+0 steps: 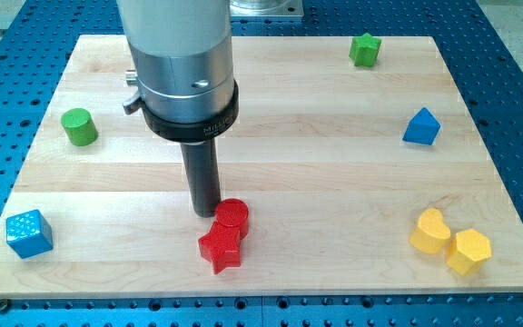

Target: Slide the triangle to the center

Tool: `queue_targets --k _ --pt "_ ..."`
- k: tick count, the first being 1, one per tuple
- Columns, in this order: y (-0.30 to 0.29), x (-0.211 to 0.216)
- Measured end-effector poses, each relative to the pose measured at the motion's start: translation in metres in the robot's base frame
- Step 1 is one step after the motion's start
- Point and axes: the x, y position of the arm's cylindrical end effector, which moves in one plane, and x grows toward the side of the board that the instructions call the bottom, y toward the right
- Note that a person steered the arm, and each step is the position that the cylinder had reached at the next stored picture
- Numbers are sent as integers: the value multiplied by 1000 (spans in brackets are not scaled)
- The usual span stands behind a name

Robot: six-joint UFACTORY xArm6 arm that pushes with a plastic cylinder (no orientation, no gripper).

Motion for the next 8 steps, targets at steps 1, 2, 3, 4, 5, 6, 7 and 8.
queue_targets --k 1,2,3,4,5,6,7,8 --pt "0 -39" --pt "-4 -53" --pt "-5 -53" --pt "-5 -53" --pt "-4 -53" --pt "3 -51" --pt "82 -36" --pt "147 -36"
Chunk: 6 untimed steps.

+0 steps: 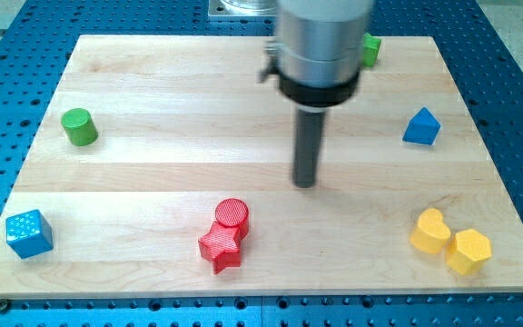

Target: Slide the triangle to the center

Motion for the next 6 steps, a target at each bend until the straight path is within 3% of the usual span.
queue_targets --k 3,4,5,6 --pt "187 -13" --pt "234 -47" --pt "178 -81" --pt "25 -81"
